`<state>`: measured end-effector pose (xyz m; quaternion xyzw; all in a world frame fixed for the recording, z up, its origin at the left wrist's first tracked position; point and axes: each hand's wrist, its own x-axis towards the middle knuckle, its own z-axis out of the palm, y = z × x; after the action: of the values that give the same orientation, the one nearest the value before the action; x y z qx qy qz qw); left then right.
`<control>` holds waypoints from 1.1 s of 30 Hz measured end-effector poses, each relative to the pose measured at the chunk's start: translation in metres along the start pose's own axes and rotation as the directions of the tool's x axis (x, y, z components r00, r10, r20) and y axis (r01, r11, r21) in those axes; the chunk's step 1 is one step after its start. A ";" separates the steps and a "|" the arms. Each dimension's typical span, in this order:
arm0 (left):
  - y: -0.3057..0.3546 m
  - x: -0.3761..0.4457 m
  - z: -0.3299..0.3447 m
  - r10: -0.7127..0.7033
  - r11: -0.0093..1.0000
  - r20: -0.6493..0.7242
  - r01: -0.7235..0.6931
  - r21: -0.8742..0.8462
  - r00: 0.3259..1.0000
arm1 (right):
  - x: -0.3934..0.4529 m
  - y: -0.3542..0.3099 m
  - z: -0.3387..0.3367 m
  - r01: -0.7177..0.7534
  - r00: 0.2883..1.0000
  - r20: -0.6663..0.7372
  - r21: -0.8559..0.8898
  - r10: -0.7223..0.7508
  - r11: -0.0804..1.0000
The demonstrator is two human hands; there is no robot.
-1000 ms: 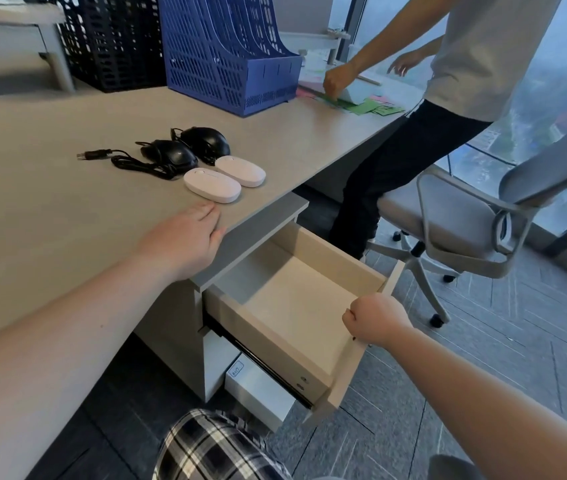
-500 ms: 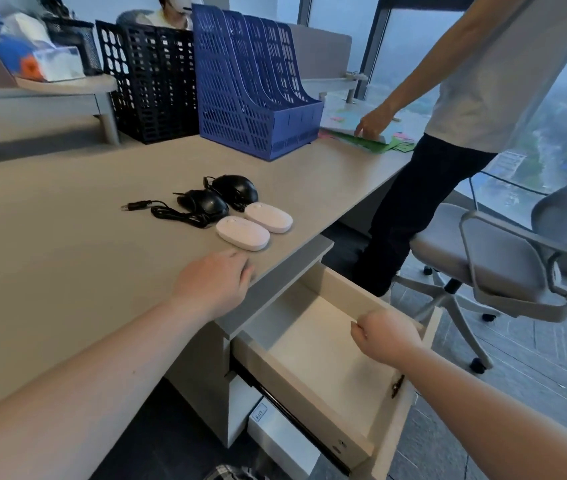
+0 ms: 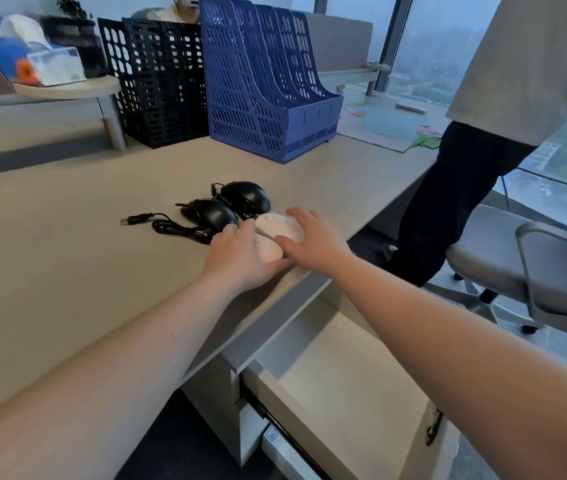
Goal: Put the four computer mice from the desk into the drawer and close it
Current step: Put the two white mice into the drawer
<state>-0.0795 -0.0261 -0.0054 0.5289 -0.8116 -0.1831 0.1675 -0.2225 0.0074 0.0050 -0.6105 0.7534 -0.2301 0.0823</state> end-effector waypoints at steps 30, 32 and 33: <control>0.063 -0.094 0.126 -0.015 1.000 0.235 0.012 0.014 0.972 | -0.118 0.129 0.019 -0.366 0.917 0.181 0.029 0.355 0.930; 0.052 -0.090 0.138 -0.044 0.998 0.265 0.033 0.047 0.963 | -0.113 0.135 0.034 -0.370 0.910 0.212 0.032 0.356 0.928; 0.047 -0.089 0.144 -0.065 0.997 0.277 0.050 0.061 0.959 | -0.109 0.136 0.041 -0.368 0.906 0.233 0.027 0.352 0.929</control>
<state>-0.1497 0.0901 -0.1159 0.5255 -0.8159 -0.2389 0.0321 -0.2992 0.1223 -0.1094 -0.4795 0.8304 -0.1670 0.2294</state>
